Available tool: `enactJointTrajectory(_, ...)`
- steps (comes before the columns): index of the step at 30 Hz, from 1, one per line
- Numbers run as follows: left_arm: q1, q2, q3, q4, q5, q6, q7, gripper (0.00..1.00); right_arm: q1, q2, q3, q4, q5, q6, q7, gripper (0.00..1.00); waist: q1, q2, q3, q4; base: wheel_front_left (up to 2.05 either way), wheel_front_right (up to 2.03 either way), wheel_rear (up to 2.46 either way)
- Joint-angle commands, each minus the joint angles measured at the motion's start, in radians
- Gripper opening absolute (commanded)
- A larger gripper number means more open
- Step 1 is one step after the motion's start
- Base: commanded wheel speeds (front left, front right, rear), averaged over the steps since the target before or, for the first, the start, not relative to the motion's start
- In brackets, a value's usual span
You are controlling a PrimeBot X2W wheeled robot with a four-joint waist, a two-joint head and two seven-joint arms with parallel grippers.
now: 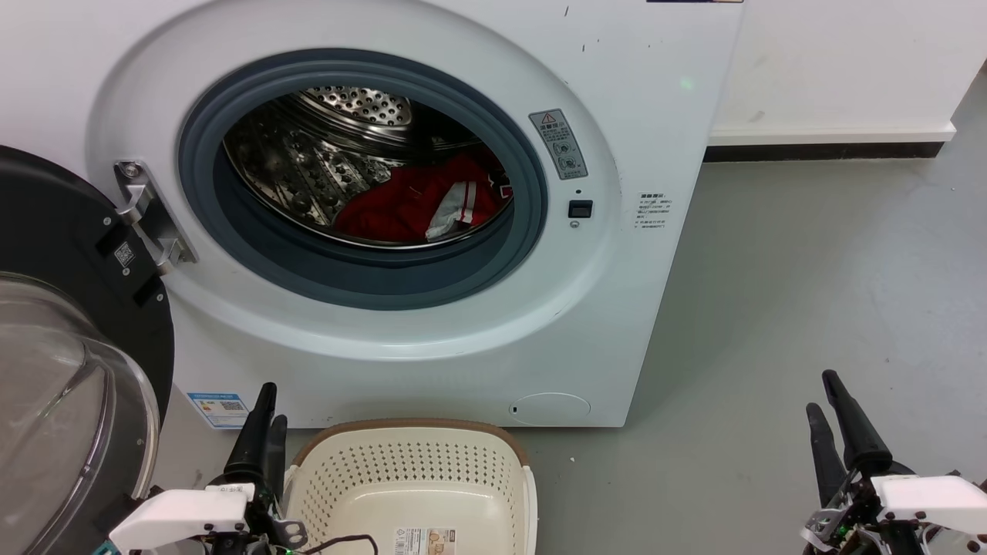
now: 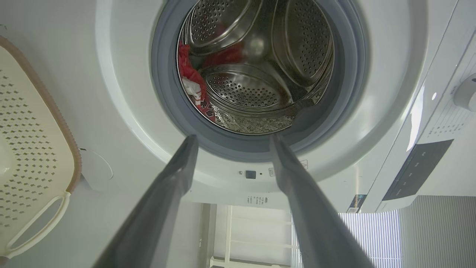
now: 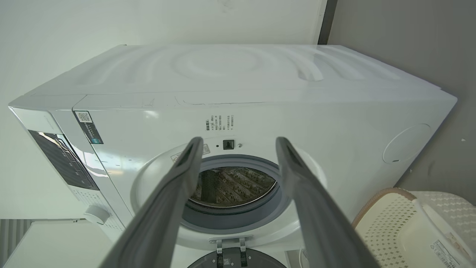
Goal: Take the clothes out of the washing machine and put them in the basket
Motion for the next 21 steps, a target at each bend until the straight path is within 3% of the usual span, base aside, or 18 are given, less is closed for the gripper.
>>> enactJointTrajectory(1, -0.013, 0.003, 0.005, -0.031, 0.036, 0.000, -0.013, 1.00, -0.011, -0.002, -0.003, -0.027, -0.028, 0.000, -0.014, 1.00, 0.0000, 0.0000, 0.001, 0.000, 0.00, 0.00, 0.00)
enactJointTrajectory(21, 0.005, 0.004, -0.021, -0.157, 0.401, 0.062, -0.101, 1.00, 0.016, -0.002, 0.006, -0.170, -0.440, 0.000, -0.103, 1.00, 0.0000, 0.0000, 0.012, 0.001, 0.00, 0.00, 0.00)
